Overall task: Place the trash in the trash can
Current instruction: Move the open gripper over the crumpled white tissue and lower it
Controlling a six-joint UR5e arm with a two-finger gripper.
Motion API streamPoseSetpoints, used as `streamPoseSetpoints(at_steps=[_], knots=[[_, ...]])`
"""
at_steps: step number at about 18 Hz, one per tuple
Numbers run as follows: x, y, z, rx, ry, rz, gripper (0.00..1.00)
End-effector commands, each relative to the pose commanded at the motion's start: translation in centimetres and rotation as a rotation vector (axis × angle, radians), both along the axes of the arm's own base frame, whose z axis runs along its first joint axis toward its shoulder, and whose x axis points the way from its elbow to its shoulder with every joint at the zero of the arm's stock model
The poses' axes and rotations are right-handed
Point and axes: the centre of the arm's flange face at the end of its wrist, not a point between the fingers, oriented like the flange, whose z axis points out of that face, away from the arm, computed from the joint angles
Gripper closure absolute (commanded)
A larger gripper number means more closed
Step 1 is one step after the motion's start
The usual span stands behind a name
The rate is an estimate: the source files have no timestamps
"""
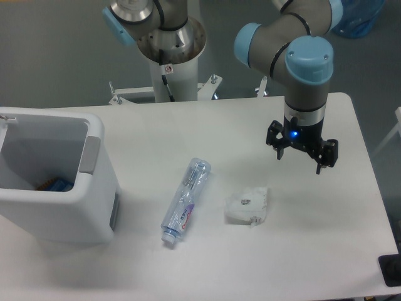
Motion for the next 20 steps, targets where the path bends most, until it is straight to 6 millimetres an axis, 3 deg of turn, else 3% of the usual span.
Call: streamPoseSetpoints(at_steps=[6, 15, 20], knots=[[0.5, 0.0, -0.5, 0.008, -0.016, -0.003, 0.0], [3.3, -0.2, -4.5, 0.036, -0.068, 0.018, 0.0], [5.0, 1.6, -5.5, 0.025, -0.088, -0.019, 0.0]])
